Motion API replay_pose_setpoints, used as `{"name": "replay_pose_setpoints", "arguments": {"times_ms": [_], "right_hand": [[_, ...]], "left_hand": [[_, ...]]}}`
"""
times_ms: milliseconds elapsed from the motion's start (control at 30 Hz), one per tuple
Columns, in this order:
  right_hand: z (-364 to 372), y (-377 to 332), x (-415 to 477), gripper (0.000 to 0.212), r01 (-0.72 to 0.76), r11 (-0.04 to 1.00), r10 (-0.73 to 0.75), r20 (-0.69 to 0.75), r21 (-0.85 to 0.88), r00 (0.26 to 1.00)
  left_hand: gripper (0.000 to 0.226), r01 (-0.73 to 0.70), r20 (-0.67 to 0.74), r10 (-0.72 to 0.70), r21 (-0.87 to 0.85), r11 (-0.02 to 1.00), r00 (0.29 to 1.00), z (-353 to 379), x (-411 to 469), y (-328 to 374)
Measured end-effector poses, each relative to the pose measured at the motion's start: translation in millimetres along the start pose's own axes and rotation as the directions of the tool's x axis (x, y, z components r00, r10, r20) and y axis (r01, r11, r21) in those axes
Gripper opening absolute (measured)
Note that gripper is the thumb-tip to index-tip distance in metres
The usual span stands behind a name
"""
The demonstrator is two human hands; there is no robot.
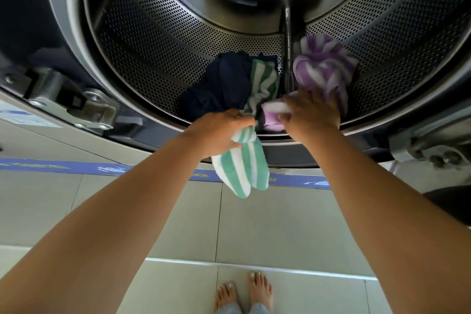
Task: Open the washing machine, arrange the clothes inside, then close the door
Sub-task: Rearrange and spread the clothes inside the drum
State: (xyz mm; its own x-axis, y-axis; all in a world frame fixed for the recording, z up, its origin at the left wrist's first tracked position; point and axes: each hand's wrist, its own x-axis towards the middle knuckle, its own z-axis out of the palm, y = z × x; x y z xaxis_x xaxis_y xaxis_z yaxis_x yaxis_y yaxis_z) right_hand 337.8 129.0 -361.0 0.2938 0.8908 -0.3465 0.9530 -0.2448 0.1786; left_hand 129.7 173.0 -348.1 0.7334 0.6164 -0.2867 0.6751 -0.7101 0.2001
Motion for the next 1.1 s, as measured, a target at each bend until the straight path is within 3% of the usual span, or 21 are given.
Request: {"name": "replay_pose_setpoints", "arguments": {"times_ms": [100, 167, 233, 300, 400, 467, 500, 533, 600, 667, 733, 800, 867, 967, 1033, 1100], "right_hand": [[-11, -2, 3, 0.057, -0.035, 0.993, 0.05, 0.141, -0.111, 0.989], [-17, 1, 1, 0.061, -0.074, 0.963, 0.117, 0.154, -0.261, 0.981], [-22, 9, 0, 0.062, -0.153, 0.934, 0.215, 0.165, -0.324, 0.962], [-23, 13, 2, 0.06, -0.233, 0.935, 0.274, 0.125, -0.267, 0.954], [-17, 6, 0, 0.051, -0.219, 0.971, 0.234, -0.2, 0.094, 0.951], [-13, -2, -6, 0.043, -0.114, 0.945, 0.25, -0.453, 0.305, 0.856], [-10, -5, -8, 0.04, -0.099, 0.936, 0.276, -0.532, 0.337, 0.8], [-8, -8, -10, 0.039, -0.102, 0.932, 0.3, -0.582, 0.347, 0.756], [-3, -14, -10, 0.042, -0.099, 0.929, 0.319, -0.633, 0.357, 0.705], [3, -17, -8, 0.039, -0.071, 0.935, 0.294, -0.648, 0.347, 0.703], [9, -18, -3, 0.037, -0.054, 0.948, 0.249, -0.621, 0.315, 0.743], [14, -19, 2, 0.039, -0.02, 0.956, 0.187, -0.553, 0.294, 0.812], [15, -22, 6, 0.04, 0.023, 0.951, 0.151, -0.527, 0.308, 0.836], [10, -30, 16, 0.047, 0.095, 0.942, 0.089, -0.514, 0.321, 0.853], [3, -39, 24, 0.058, 0.18, 0.926, -0.005, -0.467, 0.331, 0.884], [-4, -47, 31, 0.075, 0.271, 0.91, -0.144, -0.377, 0.312, 0.915]], "left_hand": [[0.051, 0.065, -0.097, -0.072, -0.074, 0.995, 0.993, -12, 4, -3], [0.049, 0.162, -0.25, -0.19, -0.13, 0.978, 0.949, -22, 6, -3], [0.047, 0.253, -0.417, -0.301, -0.167, 0.953, 0.858, -34, 9, -1], [0.043, 0.273, -0.572, -0.362, -0.239, 0.932, 0.736, -48, 13, 2], [0.046, 0.239, -0.696, -0.454, -0.389, 0.889, 0.555, -64, 29, 8], [0.053, 0.211, -0.737, -0.486, -0.441, 0.872, 0.47, -69, 39, 10], [0.057, 0.212, -0.751, -0.474, -0.425, 0.88, 0.46, -70, 42, 11], [0.062, 0.226, -0.743, -0.447, -0.386, 0.894, 0.499, -69, 44, 11], [0.071, 0.237, -0.615, -0.355, -0.267, 0.934, 0.705, -56, 48, 10], [0.074, 0.157, -0.359, -0.223, -0.206, 0.966, 0.906, -33, 50, 5], [0.074, 0.13, -0.034, -0.137, -0.152, 0.98, 0.99, -12, 48, -4], [0.071, 0.141, 0.186, -0.132, -0.036, 0.989, 0.974, -1, 44, -11], [0.058, 0.153, 0.199, -0.134, -0.086, 0.984, 0.971, -3, 40, -17], [0.031, 0.214, 0.009, -0.216, -0.196, 0.957, 0.976, -15, 37, -24], [0.027, 0.304, -0.157, -0.313, -0.08, 0.949, 0.937, -19, 38, -33], [0.038, 0.399, -0.19, -0.386, 0.033, 0.916, 0.903, -21, 37, -41]]}}
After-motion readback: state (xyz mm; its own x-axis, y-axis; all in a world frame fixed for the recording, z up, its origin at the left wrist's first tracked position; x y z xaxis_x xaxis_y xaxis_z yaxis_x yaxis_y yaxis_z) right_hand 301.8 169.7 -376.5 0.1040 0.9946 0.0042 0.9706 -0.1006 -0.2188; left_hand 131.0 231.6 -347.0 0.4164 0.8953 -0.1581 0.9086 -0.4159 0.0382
